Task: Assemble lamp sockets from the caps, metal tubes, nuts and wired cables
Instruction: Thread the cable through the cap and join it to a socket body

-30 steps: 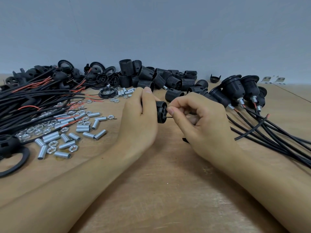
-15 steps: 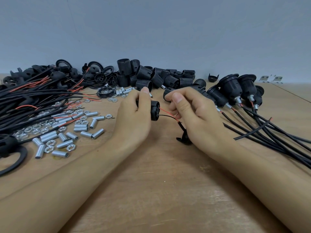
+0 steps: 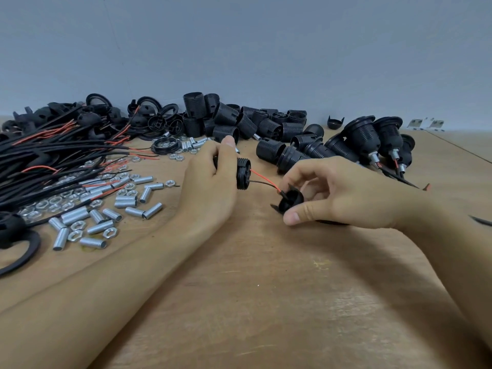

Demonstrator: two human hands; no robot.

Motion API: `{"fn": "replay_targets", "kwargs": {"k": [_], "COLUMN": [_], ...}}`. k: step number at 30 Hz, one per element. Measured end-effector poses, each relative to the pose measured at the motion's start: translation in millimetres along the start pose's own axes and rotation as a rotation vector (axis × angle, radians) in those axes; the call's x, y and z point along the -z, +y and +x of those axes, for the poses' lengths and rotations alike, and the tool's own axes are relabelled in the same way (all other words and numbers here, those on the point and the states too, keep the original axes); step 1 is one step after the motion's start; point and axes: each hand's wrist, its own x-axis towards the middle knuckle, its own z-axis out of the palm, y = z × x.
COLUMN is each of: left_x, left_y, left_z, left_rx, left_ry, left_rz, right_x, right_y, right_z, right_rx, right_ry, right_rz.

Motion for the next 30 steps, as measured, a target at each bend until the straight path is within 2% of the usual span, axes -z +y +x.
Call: {"fn": "replay_targets", "kwargs": {"k": [6, 13, 15, 21, 26, 30], "left_x": [-1, -1, 0, -2, -2, 0], "left_y": [1, 3, 3, 6, 8, 10], "left_z": [-1, -1, -1, -5, -10, -11], "left_rx": [-0.038, -0.025, -0.020, -0.061, -0.080, -0.058], "left_ry": [0.000, 0.008, 0.003, -0.008, -0.092, -0.093], "left_rz": [0.013, 0.002, -0.008, 0.047, 0.032, 0.073], "right_x": [-14, -29, -30, -33, -40, -42], "right_y": [1, -4, -5, -7, -8, -6], "right_z": [6, 10, 10, 10, 14, 15], "right_rx": [0.056, 0.221, 0.272, 0.376, 0.398, 0.428], "right_ry": [0.231, 0.442, 0.470, 0.413, 0.533, 0.565], "right_rz": [0.038, -0.178, -0.195, -0.253, -0.266, -0.237]}}
